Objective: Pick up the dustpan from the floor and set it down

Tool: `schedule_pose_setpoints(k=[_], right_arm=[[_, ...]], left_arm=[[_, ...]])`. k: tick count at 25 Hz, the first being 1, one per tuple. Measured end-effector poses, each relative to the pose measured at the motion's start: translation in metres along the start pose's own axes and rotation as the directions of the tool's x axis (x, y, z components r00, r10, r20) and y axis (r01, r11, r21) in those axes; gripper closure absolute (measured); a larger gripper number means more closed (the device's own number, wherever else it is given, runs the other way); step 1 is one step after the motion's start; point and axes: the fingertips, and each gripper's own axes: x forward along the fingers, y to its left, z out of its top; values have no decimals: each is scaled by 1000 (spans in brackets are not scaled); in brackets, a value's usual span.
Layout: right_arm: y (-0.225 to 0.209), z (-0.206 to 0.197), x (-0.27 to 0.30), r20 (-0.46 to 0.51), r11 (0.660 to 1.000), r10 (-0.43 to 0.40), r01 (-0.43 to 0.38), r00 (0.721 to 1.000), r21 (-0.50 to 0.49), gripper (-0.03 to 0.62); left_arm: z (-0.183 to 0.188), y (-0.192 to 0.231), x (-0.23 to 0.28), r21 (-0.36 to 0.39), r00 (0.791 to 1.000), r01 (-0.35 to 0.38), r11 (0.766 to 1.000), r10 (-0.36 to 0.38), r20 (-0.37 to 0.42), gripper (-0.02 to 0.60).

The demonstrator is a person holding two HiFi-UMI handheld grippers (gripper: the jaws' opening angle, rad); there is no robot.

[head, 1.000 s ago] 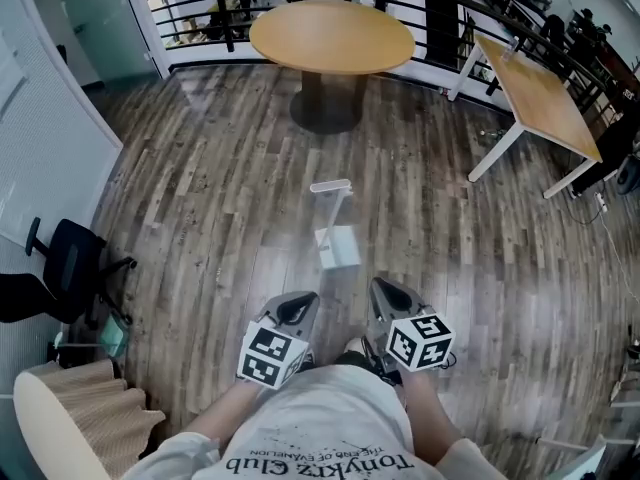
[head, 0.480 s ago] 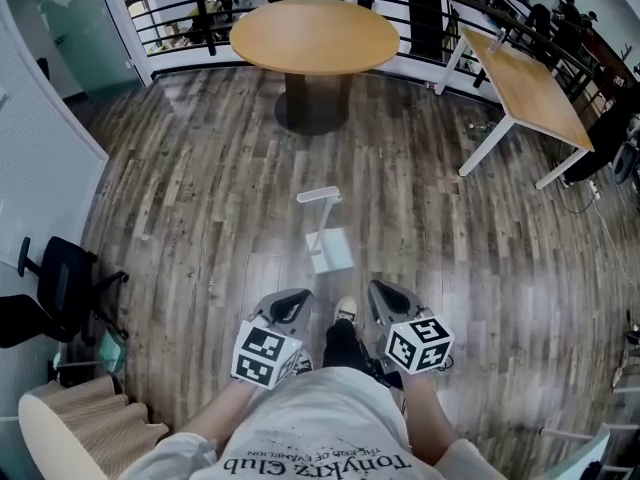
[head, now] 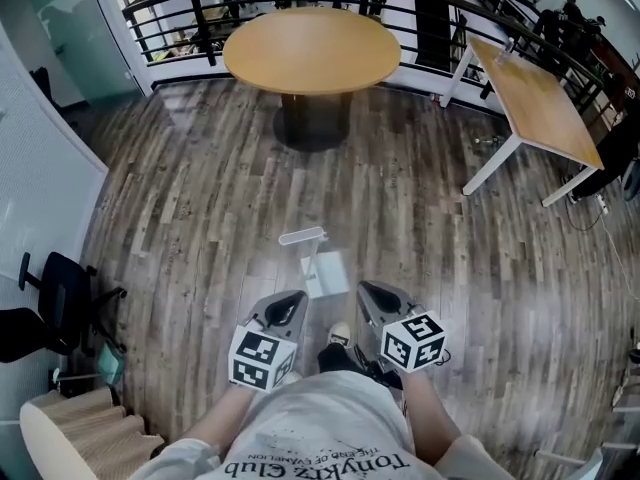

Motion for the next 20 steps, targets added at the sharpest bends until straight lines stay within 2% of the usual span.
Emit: schedule_pose_setpoints(k=[5,10,16,20], right_arm=[[-43,30,16,-24,999,47,-47,999,3,572],[-70,38,25,-52,997,81,-81,995,6,572],[-70,38,45,-76,991,132,-131,988,23,572],[-70,44,66,-83,991,129,-127,988,36,571]], left_arm=[[30,10,44,-17,999,-41,999,41,9,558],[48,2,71,-19,998,-57,998,58,23,558],[48,10,81,-30,996,-88,996,88,-1,558],[55,27,81,1,995,-99,995,99,-13,558]])
